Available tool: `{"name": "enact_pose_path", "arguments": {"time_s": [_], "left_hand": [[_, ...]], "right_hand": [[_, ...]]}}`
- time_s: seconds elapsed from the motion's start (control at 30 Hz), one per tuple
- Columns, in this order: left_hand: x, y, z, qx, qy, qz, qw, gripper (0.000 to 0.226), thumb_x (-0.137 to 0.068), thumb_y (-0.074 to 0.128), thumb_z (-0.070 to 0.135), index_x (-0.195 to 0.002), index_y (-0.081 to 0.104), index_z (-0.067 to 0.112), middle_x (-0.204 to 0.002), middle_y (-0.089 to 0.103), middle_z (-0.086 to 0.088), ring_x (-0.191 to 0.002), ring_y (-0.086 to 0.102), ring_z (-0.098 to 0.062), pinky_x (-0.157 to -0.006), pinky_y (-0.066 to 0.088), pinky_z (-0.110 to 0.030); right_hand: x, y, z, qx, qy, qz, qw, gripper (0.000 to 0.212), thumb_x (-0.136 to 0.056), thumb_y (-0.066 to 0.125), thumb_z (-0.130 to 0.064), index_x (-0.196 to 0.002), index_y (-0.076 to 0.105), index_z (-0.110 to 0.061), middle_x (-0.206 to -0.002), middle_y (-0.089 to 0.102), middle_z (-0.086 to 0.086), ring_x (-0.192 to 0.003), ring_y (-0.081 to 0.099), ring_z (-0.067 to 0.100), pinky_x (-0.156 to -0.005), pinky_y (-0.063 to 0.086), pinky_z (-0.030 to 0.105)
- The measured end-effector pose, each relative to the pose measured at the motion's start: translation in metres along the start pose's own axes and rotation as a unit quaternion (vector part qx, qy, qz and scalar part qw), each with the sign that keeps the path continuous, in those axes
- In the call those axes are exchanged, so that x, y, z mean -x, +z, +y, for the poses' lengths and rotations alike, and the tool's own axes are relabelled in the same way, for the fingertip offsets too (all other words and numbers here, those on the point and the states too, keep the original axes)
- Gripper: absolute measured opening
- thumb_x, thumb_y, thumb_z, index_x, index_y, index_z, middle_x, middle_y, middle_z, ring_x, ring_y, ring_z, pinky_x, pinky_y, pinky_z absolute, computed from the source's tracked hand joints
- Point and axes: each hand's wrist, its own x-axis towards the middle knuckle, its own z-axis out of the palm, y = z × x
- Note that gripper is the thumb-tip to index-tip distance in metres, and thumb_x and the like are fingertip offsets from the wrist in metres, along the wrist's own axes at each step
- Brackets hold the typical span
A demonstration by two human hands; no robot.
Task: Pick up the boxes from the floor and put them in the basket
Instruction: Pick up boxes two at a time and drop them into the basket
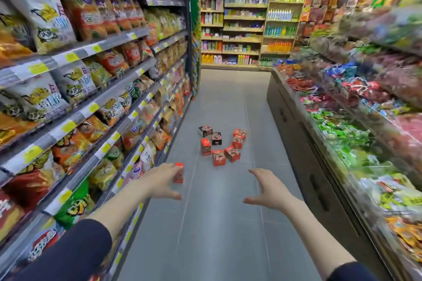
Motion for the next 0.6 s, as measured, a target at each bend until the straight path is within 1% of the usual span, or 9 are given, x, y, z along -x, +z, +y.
{"name": "enact_pose_path", "arguments": {"time_s": [0.07, 0.2, 0.37, 0.6], "left_hand": [[-0.032, -0.017, -0.020, -0.003, 0.014, 0.004, 1.000, 0.086, -0.077, 0.065, 0.056, -0.144, 0.027, 0.017, -0.147, 0.033, 0.000, -0.136, 0.031, -0.017, -0.106, 0.031, -0.031], [-0.088, -0.040, -0.057, 0.000, 0.029, 0.008, 1.000, 0.088, -0.077, 0.065, 0.056, -0.145, 0.027, 0.017, -0.146, 0.036, -0.001, -0.133, 0.035, -0.018, -0.106, 0.034, -0.031], [-0.149, -0.057, -0.096, -0.019, 0.036, -0.007, 0.999, 0.088, -0.078, 0.064, 0.057, -0.146, 0.026, 0.016, -0.145, 0.035, -0.002, -0.134, 0.034, -0.019, -0.107, 0.029, -0.030], [-0.259, -0.066, -0.155, -0.054, 0.039, -0.017, 0.998, 0.092, -0.074, 0.065, 0.060, -0.145, 0.027, 0.016, -0.145, 0.036, -0.002, -0.134, 0.035, -0.019, -0.108, 0.030, -0.031]], "right_hand": [[-0.032, -0.006, -0.004, -0.001, 0.006, 0.007, 1.000, 0.094, -0.072, 0.072, -0.049, -0.146, 0.025, -0.015, -0.150, 0.032, 0.005, -0.139, 0.028, 0.021, -0.112, 0.025, 0.029], [-0.089, -0.011, -0.007, 0.000, 0.010, 0.006, 1.000, 0.096, -0.070, 0.073, -0.050, -0.146, 0.025, -0.016, -0.151, 0.030, 0.001, -0.139, 0.027, 0.018, -0.112, 0.026, 0.029], [-0.157, -0.012, -0.010, 0.011, 0.010, -0.011, 1.000, 0.098, -0.066, 0.073, -0.054, -0.145, 0.028, -0.016, -0.150, 0.032, 0.001, -0.138, 0.028, 0.018, -0.112, 0.028, 0.030], [-0.279, -0.021, 0.004, 0.031, -0.001, -0.022, 0.999, 0.096, -0.068, 0.073, -0.051, -0.144, 0.028, -0.017, -0.147, 0.036, 0.002, -0.136, 0.031, 0.019, -0.110, 0.031, 0.031]]}}
